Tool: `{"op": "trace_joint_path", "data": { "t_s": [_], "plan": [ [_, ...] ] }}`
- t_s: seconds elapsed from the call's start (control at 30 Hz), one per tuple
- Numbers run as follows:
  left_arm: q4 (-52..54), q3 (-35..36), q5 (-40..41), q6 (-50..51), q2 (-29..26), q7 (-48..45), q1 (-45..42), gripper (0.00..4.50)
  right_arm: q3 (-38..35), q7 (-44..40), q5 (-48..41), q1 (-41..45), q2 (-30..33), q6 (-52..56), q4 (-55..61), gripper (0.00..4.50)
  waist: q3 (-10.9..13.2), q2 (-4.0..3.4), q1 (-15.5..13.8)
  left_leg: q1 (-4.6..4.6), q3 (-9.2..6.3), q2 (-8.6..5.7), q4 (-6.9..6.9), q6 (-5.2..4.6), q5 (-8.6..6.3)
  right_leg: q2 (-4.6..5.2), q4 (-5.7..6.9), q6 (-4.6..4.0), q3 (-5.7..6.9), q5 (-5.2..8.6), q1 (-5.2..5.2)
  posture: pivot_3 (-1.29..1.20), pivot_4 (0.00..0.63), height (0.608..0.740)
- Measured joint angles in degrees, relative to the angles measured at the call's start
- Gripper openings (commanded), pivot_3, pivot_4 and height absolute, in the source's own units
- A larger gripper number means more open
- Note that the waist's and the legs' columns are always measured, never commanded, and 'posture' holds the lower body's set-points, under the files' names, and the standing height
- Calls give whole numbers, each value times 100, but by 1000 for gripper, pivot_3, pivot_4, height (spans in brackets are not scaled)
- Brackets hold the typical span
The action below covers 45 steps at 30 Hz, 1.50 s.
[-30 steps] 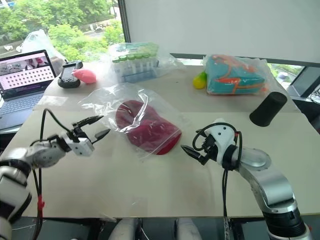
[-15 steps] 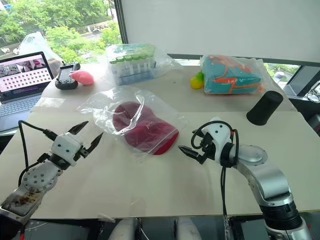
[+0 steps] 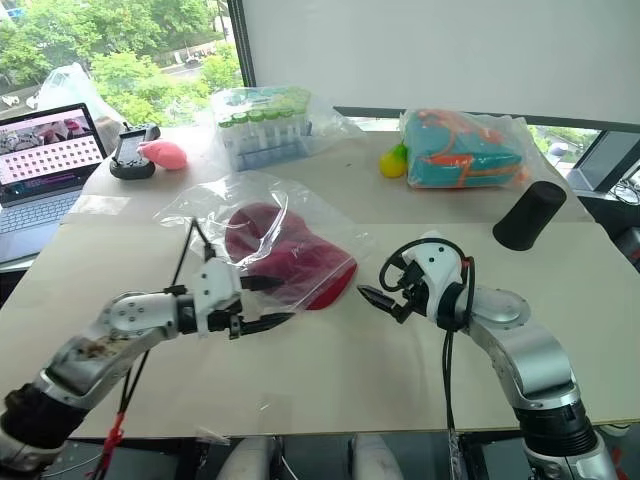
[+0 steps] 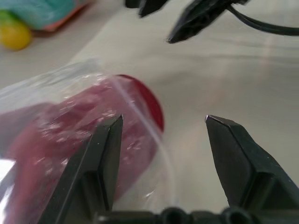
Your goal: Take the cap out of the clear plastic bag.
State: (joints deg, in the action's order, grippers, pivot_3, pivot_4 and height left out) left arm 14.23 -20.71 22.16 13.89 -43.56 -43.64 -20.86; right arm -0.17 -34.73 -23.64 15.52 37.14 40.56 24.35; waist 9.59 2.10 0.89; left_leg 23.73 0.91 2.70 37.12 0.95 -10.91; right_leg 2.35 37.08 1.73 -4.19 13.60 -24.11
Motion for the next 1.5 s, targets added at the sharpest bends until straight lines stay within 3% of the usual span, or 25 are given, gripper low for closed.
{"op": "trace_joint_path", "data": {
  "t_s": [0.3,0.6,0.73,0.77,0.93,1.3,1.5],
  "plan": [
    [-1009,-481,-1705,-353,738,29,-398,3002,-212,251,-20,-144,3,183,336,4500,0,0,11,4,-5,0,0,0,0,0,0,4,0,2,-2,0,150,740],
    [-786,-45,-2238,-250,1017,481,-47,3002,-265,341,-20,-218,2,255,397,4500,0,0,21,4,-6,0,0,0,0,0,1,3,0,1,-3,0,150,740],
    [-674,191,-2238,-74,1006,481,88,2168,-261,344,-16,-218,2,255,394,4500,0,0,17,4,-6,1,0,0,0,0,0,15,0,8,-3,0,150,740],
    [-659,245,-2239,-29,995,482,111,1661,-259,341,-15,-216,2,254,390,4500,0,0,17,4,-6,1,-1,0,0,0,0,14,0,8,-4,0,150,740],
    [-632,507,-2274,107,920,484,185,31,-210,312,-9,-200,2,253,352,4500,0,0,17,4,-6,1,-1,0,0,0,0,15,0,9,-3,0,150,740],
    [-872,1038,-2490,140,903,810,225,31,64,136,-7,-83,-104,226,318,4500,0,0,20,4,-7,1,-1,0,0,0,0,15,1,8,-4,0,150,740],
    [-1073,1521,-2428,-91,989,1063,-223,31,492,-79,40,-17,-147,170,333,4500,0,0,12,6,-7,1,-1,0,0,0,0,14,2,8,-5,0,150,740]
  ]
}}
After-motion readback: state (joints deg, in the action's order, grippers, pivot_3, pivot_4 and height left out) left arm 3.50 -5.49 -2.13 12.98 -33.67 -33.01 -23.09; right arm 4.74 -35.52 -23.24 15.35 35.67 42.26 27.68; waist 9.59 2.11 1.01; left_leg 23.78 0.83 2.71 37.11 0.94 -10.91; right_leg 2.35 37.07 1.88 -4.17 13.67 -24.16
